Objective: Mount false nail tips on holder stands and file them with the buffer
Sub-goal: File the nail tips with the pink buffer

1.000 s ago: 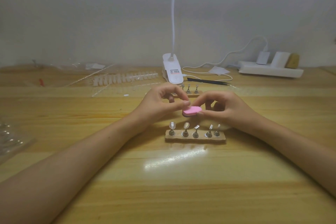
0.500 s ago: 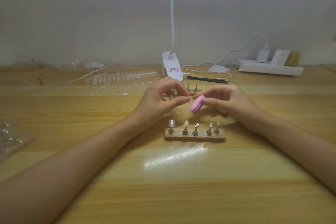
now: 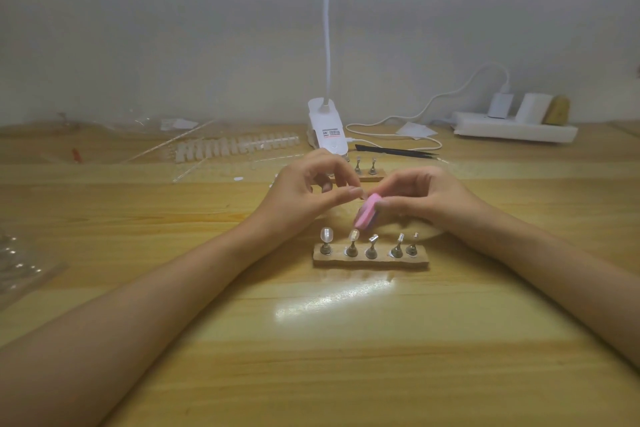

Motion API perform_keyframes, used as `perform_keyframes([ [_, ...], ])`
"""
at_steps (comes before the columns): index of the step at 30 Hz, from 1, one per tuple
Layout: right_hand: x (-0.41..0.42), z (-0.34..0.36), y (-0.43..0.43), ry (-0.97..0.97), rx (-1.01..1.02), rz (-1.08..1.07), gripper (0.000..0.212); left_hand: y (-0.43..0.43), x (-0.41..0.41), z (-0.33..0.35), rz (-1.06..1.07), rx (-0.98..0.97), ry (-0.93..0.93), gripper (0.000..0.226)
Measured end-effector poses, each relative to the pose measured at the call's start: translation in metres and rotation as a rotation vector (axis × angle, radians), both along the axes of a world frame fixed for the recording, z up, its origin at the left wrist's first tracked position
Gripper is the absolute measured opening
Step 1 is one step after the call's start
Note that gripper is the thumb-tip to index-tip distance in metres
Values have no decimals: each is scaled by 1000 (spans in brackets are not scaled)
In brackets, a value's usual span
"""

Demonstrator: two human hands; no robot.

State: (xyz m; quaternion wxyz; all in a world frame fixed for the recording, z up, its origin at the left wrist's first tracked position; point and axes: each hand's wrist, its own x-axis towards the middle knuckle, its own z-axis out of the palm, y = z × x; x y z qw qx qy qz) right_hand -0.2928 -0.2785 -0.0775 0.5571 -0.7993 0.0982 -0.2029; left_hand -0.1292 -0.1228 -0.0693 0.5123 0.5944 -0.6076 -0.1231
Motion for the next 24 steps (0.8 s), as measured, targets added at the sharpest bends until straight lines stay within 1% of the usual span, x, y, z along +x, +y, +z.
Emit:
perform_keyframes([
  [1,1,-1,1,-7,1,-2,20,0,0,0,4,2,-2,10],
  [3,1,0,-2,-74,27,-101,23,0,-1,0,-3,17,-7,9],
  [4,1,0,-5,-82,34,-117,24,0,-1,0,-4,22,-9,9],
  [7,1,-1,-1,-29,30,30,22,0,-1,1,9,4,-12,7],
  [8,1,-1,1,-44,34,24,23,0,-1,1,12,5,-8,7],
  [11,0,2,-1,-103,36,-99,22,0,0,0,15,24,1,6],
  [14,1,2,2,-51,24,-26,16,0,0,0,-2,38,-4,7],
  [17,1,3,1,-35,0,-92,19,0,0,0,-6,8,11,11],
  [19,1,2,2,-6,8,-38,17,-1,0,0,7,-5,17,10],
  [21,1,2,3,-20,19,-2,19,-1,0,0,2,13,-11,8],
  [24,2,2,-1,-93,47,-121,24,0,0,-1,-6,18,0,11],
])
